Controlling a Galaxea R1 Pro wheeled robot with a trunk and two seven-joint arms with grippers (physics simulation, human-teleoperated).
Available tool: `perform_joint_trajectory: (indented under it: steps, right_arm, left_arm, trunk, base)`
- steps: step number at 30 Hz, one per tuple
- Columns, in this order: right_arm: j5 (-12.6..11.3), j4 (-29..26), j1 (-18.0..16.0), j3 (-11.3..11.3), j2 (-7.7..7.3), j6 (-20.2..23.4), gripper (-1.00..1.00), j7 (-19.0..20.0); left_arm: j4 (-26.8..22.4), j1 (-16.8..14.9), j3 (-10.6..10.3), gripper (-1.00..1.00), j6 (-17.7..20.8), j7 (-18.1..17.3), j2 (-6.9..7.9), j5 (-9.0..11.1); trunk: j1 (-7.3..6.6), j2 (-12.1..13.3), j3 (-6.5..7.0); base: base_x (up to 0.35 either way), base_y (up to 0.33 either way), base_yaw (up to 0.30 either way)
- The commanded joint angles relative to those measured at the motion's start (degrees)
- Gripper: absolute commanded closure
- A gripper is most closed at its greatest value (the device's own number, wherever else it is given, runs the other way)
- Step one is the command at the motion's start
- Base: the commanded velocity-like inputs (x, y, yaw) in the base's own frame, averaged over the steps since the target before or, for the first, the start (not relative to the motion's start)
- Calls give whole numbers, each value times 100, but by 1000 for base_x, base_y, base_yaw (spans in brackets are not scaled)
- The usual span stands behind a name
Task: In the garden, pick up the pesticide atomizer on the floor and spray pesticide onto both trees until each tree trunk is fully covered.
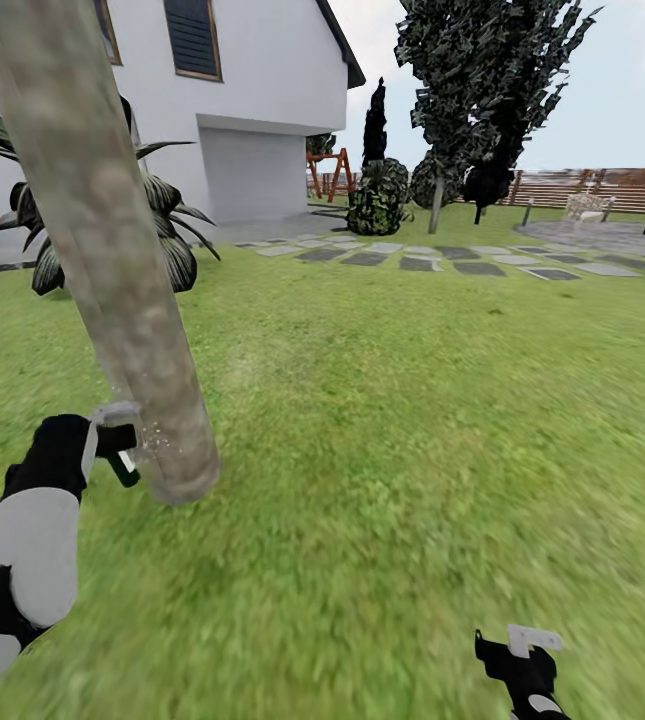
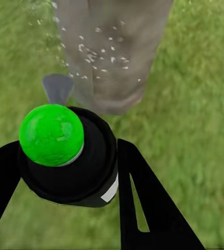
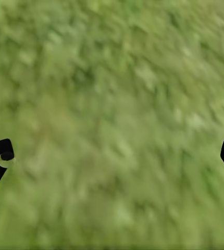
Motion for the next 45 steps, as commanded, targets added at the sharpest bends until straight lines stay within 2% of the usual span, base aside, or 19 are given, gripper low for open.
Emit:
perform_joint_trajectory:
  steps: [1, 2, 4, 8, 10, 11, 20, 45]
  right_arm:
    - [60, 8, -2, -35, 0, -16, -100, -23]
    - [60, 8, -3, -35, 0, -16, -100, -23]
    - [60, 8, -4, -35, -1, -16, -100, -23]
    - [60, 8, -2, -35, 2, -16, -100, -23]
    - [60, 8, -1, -35, 10, -16, -100, -23]
    - [60, 8, -2, -35, 14, -16, -100, -23]
    - [60, 8, -3, -35, 16, -16, -100, -23]
    - [60, 8, -1, -35, 26, -16, -100, -23]
  left_arm:
    - [-15, 2, 21, 100, 38, -191, 124, -32]
    - [-16, 8, 20, 100, 52, -257, 216, -33]
    - [-11, 6, 1, 100, 61, -297, 252, -38]
    - [1, -35, -643, 100, 223, -297, 113, -23]
    - [-15, -43, -818, 100, 480, -272, -28, -23]
    - [-19, -36, -853, 100, 582, -260, -50, -43]
    - [-14, 86, -856, 100, 655, -255, 198, -75]
    - [-8, 87, -824, 100, 655, -238, 191, -70]
  trunk:
    - [-1, -2, -5]
    - [-1, -2, -5]
    - [-1, -2, -5]
    - [-1, -2, -5]
    - [-1, -2, -5]
    - [-1, -2, -5]
    - [-1, -2, -5]
    - [-1, -2, -5]
  base:
    - [0, 0, 0]
    - [0, 0, 0]
    - [0, 0, 0]
    - [0, 0, 0]
    - [0, 0, 92]
    - [0, 0, 225]
    - [39, -65, 134]
    - [112, -254, 0]
